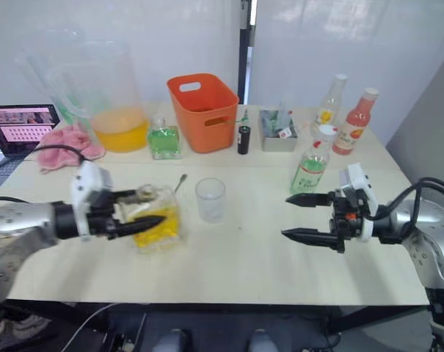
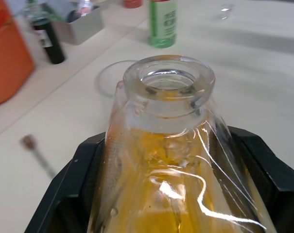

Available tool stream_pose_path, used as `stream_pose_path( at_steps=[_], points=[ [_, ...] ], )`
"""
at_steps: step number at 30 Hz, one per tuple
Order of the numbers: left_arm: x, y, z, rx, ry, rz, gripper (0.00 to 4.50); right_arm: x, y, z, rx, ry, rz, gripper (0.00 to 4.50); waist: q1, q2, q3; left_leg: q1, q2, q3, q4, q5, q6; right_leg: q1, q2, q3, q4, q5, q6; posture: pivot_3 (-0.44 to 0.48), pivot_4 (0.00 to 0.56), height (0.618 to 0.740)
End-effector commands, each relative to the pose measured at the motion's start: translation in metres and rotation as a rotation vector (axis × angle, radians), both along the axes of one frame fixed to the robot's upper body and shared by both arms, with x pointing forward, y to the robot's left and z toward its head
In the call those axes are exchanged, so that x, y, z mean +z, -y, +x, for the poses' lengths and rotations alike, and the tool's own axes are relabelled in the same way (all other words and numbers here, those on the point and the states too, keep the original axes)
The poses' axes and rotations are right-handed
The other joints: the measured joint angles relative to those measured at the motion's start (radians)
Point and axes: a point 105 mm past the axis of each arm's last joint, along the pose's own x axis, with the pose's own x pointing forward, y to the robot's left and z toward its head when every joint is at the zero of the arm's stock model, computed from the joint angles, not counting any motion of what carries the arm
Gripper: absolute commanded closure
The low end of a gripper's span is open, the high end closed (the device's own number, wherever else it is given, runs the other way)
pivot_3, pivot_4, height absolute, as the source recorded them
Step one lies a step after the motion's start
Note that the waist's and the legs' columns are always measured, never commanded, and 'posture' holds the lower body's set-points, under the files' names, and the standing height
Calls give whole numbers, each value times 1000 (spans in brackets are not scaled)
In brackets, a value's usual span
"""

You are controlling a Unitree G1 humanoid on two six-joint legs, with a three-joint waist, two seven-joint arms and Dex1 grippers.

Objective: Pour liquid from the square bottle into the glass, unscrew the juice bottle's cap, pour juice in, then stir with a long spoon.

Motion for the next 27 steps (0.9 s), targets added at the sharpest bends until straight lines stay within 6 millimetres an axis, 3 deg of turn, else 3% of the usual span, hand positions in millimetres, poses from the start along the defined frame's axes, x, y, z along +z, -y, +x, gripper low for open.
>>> stream_pose_path(
  at_steps=[1, 6, 13, 20, 27],
  points=[
    [31, -13, 3, 40, 160, 36, 1697, 5, -7, 3, 26, 44, -1, 40, 5, 0, 0, 0, 0, 0, 0, 0, 0, 0, 0, 0, 0, 0, 0, 0, 150, 738],
    [51, -26, 34, 160, 290, 97, 1697, 5, -15, 4, 25, 53, 26, 40, 14, -2, 1, -1, 0, 0, 0, 0, 0, -1, 0, -1, 0, 0, -1, 0, 150, 738],
    [75, -5, 77, 195, 483, 138, 1697, 3, -16, -1, -26, 22, 85, 40, 31, -3, 1, -5, 0, 0, 0, 0, 0, -2, 0, -1, -1, 4, 6, 0, 150, 738],
    [76, 24, 95, 105, 588, 245, 1697, -1, -11, -13, -104, 1, 106, 40, 26, -3, 1, -6, 0, -1, -1, 0, 0, -4, 0, -2, 0, 5, 5, 0, 150, 738],
    [63, 50, 109, 44, 686, 312, 1697, -11, -7, -25, -190, -6, 144, 40, 26, -3, 2, -6, 0, -1, 0, 0, 0, -3, 0, -1, 0, 4, 7, 0, 150, 738]
  ],
)
